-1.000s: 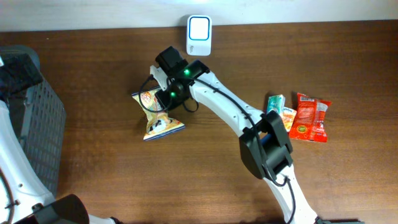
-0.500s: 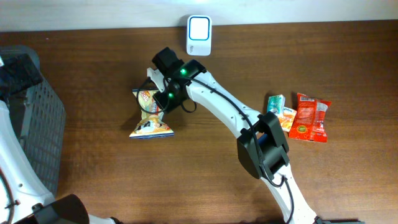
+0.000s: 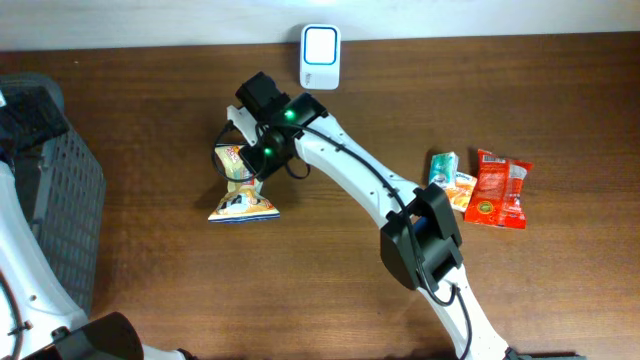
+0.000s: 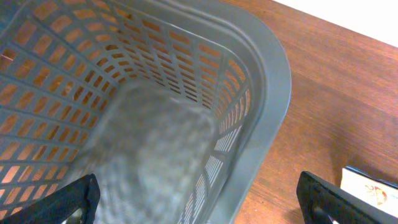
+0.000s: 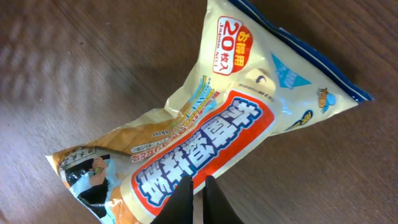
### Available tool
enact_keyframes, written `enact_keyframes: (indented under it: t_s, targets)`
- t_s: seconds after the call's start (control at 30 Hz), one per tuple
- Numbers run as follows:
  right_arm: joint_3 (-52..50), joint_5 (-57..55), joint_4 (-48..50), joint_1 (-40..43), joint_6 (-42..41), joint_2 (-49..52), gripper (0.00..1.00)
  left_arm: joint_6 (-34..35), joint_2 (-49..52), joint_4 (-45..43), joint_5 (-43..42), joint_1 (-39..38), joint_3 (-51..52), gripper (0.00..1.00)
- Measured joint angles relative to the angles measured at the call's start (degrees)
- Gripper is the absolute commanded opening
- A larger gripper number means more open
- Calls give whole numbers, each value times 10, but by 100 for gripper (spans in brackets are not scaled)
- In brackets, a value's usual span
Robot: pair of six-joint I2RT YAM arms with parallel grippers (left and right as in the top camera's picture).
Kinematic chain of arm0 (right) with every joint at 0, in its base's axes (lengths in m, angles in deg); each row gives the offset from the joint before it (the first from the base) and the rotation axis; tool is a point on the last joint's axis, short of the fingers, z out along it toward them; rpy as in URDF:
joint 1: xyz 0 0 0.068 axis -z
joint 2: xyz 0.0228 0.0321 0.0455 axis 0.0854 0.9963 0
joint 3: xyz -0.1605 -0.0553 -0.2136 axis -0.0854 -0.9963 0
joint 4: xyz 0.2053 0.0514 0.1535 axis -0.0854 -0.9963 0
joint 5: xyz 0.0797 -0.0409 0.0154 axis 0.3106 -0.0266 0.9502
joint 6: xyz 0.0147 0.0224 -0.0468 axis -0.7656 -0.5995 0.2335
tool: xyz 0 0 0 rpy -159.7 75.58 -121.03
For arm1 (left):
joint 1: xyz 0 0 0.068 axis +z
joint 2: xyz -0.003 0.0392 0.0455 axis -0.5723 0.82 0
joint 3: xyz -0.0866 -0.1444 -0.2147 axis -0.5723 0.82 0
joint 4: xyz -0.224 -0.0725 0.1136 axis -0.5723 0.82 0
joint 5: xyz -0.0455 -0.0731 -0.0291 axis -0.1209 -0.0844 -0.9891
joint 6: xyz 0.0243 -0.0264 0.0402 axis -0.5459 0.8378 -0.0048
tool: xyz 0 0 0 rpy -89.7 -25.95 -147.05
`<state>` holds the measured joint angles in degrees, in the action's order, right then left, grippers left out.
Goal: Scan the item barcode
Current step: 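Reach the right gripper to the yellow snack bag at center, then grasp the yellow snack bag with the right gripper and drag it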
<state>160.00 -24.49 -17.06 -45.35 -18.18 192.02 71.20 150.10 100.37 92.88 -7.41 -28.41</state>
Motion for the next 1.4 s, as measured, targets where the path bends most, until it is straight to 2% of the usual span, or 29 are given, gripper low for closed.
enact_keyframes:
  t_s: [0.43,0.6,0.63,0.7,0.87,0.9,0.93,0.97,1.13,1.33,1.37,1.4]
  targets:
    - [0,-3,32,-1,29,8,8,0,0,0,0,0,0,99]
    - [0,16,44,-1,30,40,9,0,0,0,0,0,0,99]
    - [0,26,50,-1,30,48,9,0,0,0,0,0,0,99]
    - [0,42,50,-1,30,64,19,0,0,0,0,0,0,99]
    - [-3,49,35,-1,18,92,22,0,0,0,0,0,0,99]
    - [-7,47,32,-1,9,96,29,0,0,0,0,0,0,99]
    - [-9,47,33,0,-5,97,47,0,0,0,0,0,0,99]
    - [-9,50,33,0,-7,97,56,0,0,0,0,0,0,99]
    - [-32,66,49,-3,-35,82,72,0,0,0,0,0,0,99]
    - [-30,82,5,17,-71,77,73,0,0,0,0,0,0,99]
    - [-27,87,-18,25,-74,77,75,0,0,0,0,0,0,99]
    - [-23,88,-42,36,-76,77,81,0,0,0,0,0,0,99]
